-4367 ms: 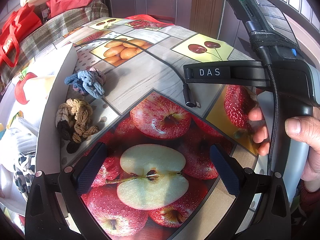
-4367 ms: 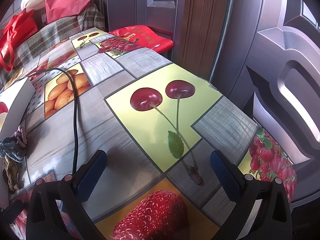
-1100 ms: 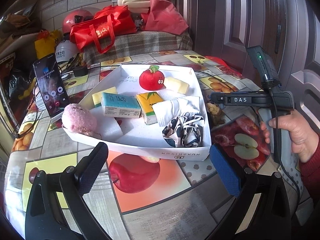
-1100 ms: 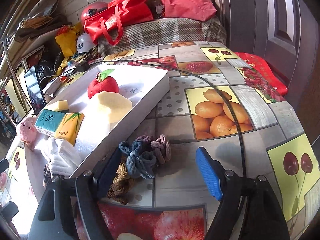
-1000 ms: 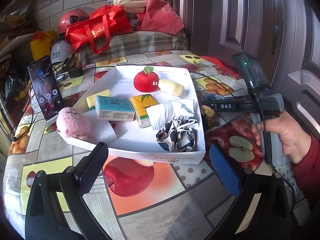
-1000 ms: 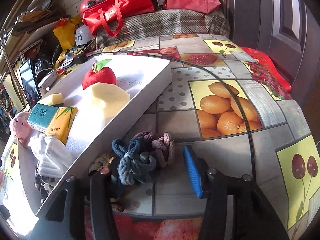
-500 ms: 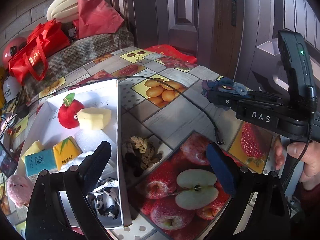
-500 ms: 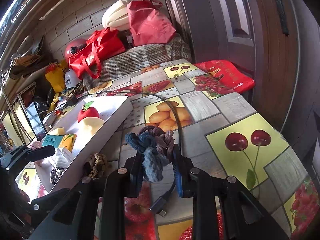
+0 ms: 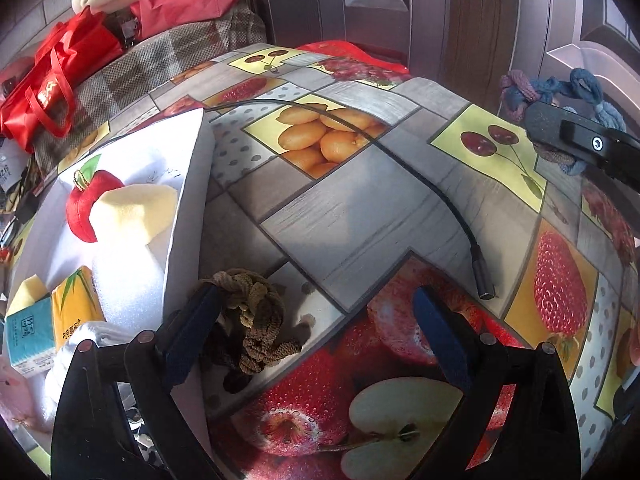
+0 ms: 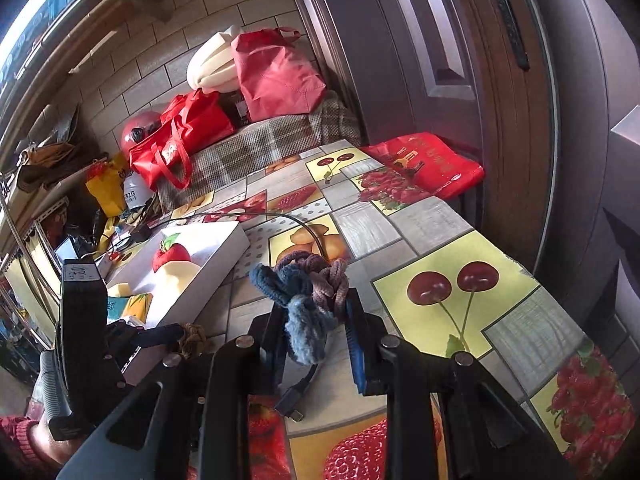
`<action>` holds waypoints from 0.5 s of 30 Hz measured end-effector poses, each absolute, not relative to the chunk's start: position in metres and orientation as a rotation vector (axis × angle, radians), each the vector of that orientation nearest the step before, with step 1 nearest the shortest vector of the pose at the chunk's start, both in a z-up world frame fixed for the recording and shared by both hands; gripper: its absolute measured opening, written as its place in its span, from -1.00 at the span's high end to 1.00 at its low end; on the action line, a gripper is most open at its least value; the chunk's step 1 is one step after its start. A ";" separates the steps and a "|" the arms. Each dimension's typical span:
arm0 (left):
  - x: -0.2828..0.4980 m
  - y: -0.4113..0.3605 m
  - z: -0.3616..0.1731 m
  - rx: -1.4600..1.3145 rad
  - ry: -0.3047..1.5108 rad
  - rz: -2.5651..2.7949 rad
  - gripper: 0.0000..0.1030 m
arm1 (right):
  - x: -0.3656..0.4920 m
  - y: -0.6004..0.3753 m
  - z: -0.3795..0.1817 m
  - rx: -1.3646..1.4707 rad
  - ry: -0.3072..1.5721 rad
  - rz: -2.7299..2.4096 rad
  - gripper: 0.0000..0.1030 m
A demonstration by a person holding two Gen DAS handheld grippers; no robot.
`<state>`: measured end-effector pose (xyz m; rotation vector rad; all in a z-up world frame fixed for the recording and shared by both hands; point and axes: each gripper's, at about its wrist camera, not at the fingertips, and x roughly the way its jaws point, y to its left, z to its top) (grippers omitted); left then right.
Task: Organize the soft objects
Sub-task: 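Lower the left tool onto the beige knotted rope toy and grasp it while the right tool holds the scrunchie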
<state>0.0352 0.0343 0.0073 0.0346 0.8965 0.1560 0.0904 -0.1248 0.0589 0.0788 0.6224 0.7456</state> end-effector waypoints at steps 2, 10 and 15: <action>0.033 0.029 0.002 0.032 0.908 0.120 -0.89 | 0.090 -0.125 0.058 0.082 0.629 0.752 0.50; 0.006 -0.008 0.007 0.047 0.872 -0.040 -0.96 | 0.087 -0.128 0.059 0.100 0.616 0.753 0.49; 0.002 0.001 0.032 0.039 0.818 0.031 -0.97 | 0.088 -0.133 0.059 0.112 0.612 0.749 0.48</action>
